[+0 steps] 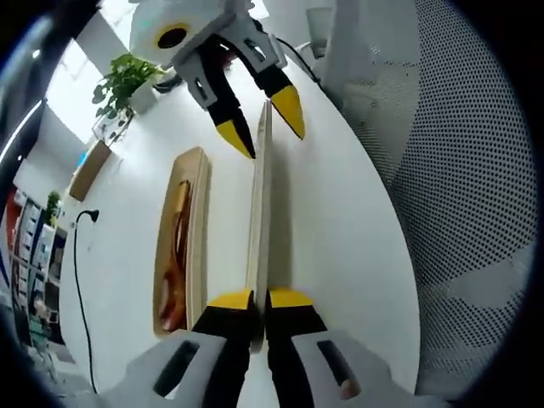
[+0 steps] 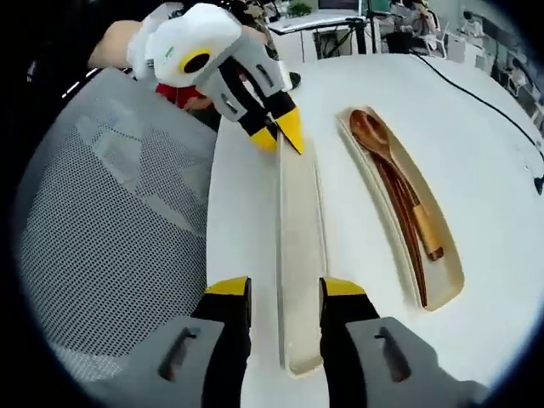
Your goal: Arrange the utensils inside the cutlery case until each visible utensil rests in its matching compartment.
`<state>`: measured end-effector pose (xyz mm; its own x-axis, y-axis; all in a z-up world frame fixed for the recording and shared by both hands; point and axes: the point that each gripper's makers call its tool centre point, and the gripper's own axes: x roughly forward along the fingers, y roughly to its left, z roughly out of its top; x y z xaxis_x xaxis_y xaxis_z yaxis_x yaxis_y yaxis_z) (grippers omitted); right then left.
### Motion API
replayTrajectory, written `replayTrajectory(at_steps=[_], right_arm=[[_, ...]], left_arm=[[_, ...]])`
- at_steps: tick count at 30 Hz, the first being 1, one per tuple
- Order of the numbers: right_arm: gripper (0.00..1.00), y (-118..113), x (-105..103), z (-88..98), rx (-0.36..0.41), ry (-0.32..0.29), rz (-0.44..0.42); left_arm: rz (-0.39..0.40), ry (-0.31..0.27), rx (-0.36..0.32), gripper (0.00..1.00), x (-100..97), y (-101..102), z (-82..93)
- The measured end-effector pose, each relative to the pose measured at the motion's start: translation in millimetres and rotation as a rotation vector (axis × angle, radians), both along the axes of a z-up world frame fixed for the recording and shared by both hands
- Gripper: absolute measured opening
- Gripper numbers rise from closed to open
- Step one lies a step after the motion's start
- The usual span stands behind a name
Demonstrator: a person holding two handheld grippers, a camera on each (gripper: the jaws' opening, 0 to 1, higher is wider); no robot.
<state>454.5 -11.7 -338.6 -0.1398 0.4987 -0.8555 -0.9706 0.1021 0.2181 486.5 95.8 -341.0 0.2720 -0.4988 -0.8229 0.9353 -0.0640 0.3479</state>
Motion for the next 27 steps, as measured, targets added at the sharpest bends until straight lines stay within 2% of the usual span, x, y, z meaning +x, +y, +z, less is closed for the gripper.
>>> replayTrajectory(at_steps=[2,4,5,6,9,11,12,13,15,18,22,26,27], right_arm=[[0.20,0.4,2.0,0.6,0.000,-0.011,-0.003],[0.11,-2.4,11.2,0.1,-0.020,-0.064,0.000],[0.09,-4.0,14.8,1.0,-0.026,-0.099,0.053],[0.08,0.1,14.3,2.1,-0.001,-0.102,0.082],[0.05,-3.3,23.1,5.3,-0.024,-0.101,0.035],[0.03,-4.2,26.9,8.3,-0.011,-0.105,0.045],[0.02,-4.2,25.8,8.1,-0.008,-0.097,0.051],[0.02,-4.3,24.2,6.5,-0.016,-0.096,0.065],[0.02,-3.6,25.3,6.8,-0.013,-0.107,0.078],[0.02,-4.8,27.2,7.0,-0.015,-0.085,0.077],[0.02,-5.8,27.6,6.9,-0.018,-0.063,0.072],[0.02,-5.5,27.6,7.2,-0.019,-0.052,0.078],[0.02,-5.2,27.8,7.0,-0.021,-0.049,0.075]], left_arm=[[0.025,0.026,-0.008,0.05,-0.6,-0.6,1.0],[0.088,0.077,-0.049,0.05,-3.2,-2.4,2.0],[0.099,0.098,-0.067,0.05,-5.8,-3.7,2.0],[0.111,0.115,-0.083,0.05,-7.0,-4.1,1.8],[0.130,0.128,-0.114,0.05,-6.4,-3.4,3.9],[0.147,0.142,-0.149,0.06,-5.1,-3.3,7.5],[0.189,0.194,-0.165,0.06,-7.1,-2.5,6.3],[0.200,0.212,-0.168,0.06,-8.1,-2.7,6.0],[0.170,0.191,-0.152,0.06,-6.1,-2.0,5.9],[0.172,0.230,-0.155,0.05,-8.2,-0.6,4.6],[0.166,0.236,-0.152,0.05,-7.4,4.9,0.2],[0.186,0.265,-0.185,0.06,-7.1,4.2,1.7],[0.196,0.287,-0.197,0.06,-8.2,3.6,1.5]])
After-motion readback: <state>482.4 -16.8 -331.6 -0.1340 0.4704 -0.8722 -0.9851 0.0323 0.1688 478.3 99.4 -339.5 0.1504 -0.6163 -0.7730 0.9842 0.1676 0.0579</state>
